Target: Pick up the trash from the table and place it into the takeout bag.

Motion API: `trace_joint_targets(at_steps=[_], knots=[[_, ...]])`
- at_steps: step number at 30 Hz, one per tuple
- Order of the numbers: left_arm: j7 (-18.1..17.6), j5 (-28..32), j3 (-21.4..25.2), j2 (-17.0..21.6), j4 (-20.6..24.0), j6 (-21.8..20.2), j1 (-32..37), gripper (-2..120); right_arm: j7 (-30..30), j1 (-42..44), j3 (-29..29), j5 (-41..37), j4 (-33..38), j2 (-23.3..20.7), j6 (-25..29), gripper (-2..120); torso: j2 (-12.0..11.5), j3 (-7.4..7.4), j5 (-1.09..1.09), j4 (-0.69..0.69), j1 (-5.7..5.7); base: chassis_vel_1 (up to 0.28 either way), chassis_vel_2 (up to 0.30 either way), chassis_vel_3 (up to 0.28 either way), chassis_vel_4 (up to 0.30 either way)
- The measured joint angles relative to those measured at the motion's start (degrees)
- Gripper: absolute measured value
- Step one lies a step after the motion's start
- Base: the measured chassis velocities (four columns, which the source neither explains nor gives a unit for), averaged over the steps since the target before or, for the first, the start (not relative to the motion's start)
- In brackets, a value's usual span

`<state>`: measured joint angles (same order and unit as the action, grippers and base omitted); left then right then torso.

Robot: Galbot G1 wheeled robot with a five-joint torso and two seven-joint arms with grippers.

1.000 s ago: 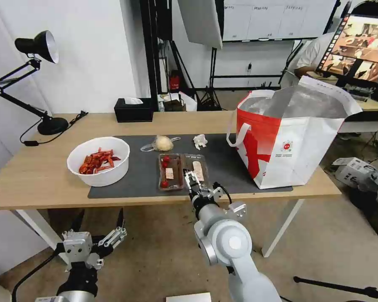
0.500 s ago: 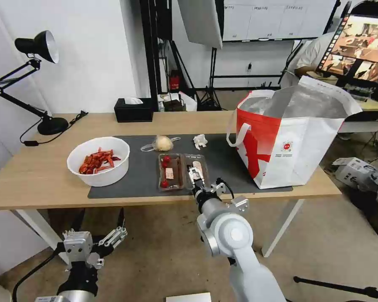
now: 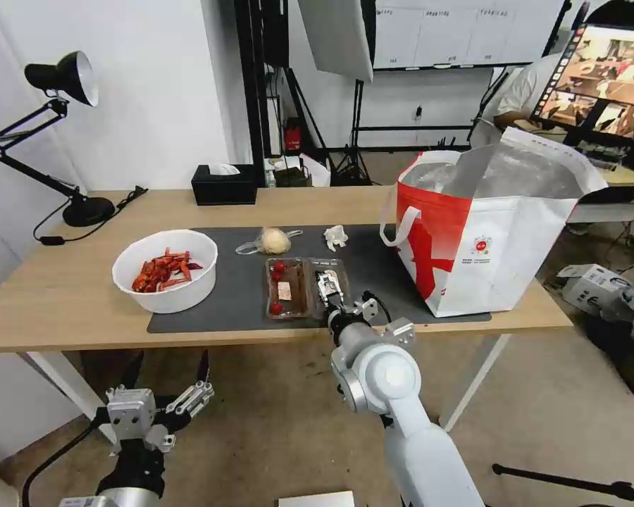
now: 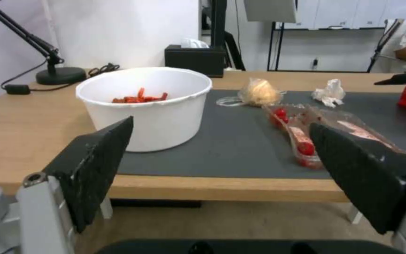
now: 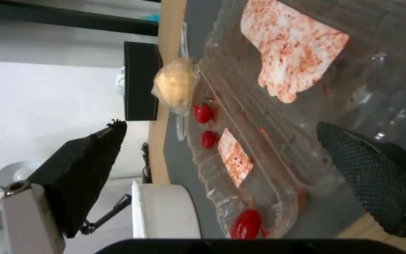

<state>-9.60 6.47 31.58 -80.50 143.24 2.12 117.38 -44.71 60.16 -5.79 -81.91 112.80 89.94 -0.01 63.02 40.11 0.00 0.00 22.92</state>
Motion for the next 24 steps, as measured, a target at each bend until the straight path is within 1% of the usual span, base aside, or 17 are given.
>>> trace_joint_targets(at_steps=[6,8,11,15,24], knots=[[0.00,0.02,-0.05,0.04,0.00,-0.02,-0.09,100,0.80,0.05,0.24,0.52,-0.10,-0.01,-0.10,100,0.00,0.00,0.00,0.00,0.00,0.000,0.000,0.000,0.000],[0.01,0.03,-0.04,0.09,0.00,-0.03,-0.11,100,0.82,0.59,0.83,0.54,0.70,-0.02,-0.11,100,0.00,0.00,0.00,0.00,0.00,0.000,0.000,0.000,0.000],[0.02,0.12,0.02,0.09,0.00,-0.03,-0.11,100,0.59,3.15,2.97,0.65,3.88,-0.06,-0.12,100,0.00,0.00,0.00,0.00,0.00,0.000,0.000,0.000,0.000],[0.04,0.34,0.03,0.26,0.00,-0.03,-0.13,100,0.53,5.55,4.51,1.53,5.30,-0.05,-0.14,100,0.00,0.00,0.00,0.00,0.00,0.000,0.000,0.000,0.000],[0.05,0.49,0.02,0.34,0.00,-0.05,-0.18,100,0.60,5.41,4.03,2.06,4.50,-0.01,-0.14,100,0.00,0.00,0.00,0.00,0.00,0.000,0.000,0.000,0.000]])
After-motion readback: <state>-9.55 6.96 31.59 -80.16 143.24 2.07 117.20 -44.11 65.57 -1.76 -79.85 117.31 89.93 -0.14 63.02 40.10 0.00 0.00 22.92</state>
